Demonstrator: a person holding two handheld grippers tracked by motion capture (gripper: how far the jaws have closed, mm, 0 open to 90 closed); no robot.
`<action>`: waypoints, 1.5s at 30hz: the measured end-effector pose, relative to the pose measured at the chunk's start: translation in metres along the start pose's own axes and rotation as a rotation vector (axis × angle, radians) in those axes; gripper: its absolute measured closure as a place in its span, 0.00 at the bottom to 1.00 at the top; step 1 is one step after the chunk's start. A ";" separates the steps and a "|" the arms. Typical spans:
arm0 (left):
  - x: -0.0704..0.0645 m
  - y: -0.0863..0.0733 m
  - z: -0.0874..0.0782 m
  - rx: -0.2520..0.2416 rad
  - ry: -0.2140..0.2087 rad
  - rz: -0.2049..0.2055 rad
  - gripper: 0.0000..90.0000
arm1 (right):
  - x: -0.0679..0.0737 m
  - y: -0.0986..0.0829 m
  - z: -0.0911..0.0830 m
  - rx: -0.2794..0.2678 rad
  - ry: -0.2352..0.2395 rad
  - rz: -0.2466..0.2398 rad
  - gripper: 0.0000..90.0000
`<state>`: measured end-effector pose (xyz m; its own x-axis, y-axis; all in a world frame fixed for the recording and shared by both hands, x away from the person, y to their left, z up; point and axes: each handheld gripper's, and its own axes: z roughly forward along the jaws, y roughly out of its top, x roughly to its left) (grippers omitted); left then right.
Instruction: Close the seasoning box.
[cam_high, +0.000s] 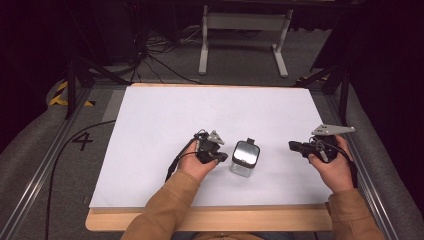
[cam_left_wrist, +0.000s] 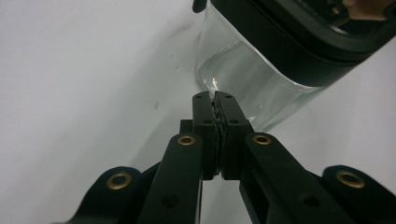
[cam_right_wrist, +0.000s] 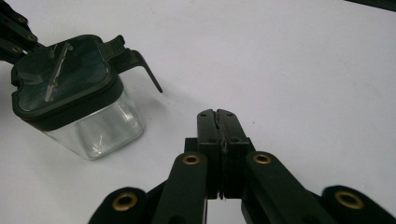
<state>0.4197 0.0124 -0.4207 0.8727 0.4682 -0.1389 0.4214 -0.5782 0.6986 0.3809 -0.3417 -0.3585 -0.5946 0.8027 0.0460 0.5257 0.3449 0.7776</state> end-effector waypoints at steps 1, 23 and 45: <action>-0.002 0.001 0.006 0.011 -0.005 0.007 0.97 | -0.001 -0.002 -0.004 -0.005 -0.005 0.008 1.00; -0.030 -0.001 0.013 0.089 -0.067 0.075 0.97 | 0.002 0.010 0.003 -0.024 0.030 -0.018 0.98; 0.041 -0.064 -0.116 -0.027 0.239 -0.149 0.62 | -0.033 0.022 0.033 0.055 -0.038 0.042 0.59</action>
<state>0.3994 0.1459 -0.3897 0.7173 0.6927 -0.0747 0.5314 -0.4746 0.7017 0.4326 -0.3448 -0.3642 -0.5488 0.8343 0.0530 0.5829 0.3364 0.7397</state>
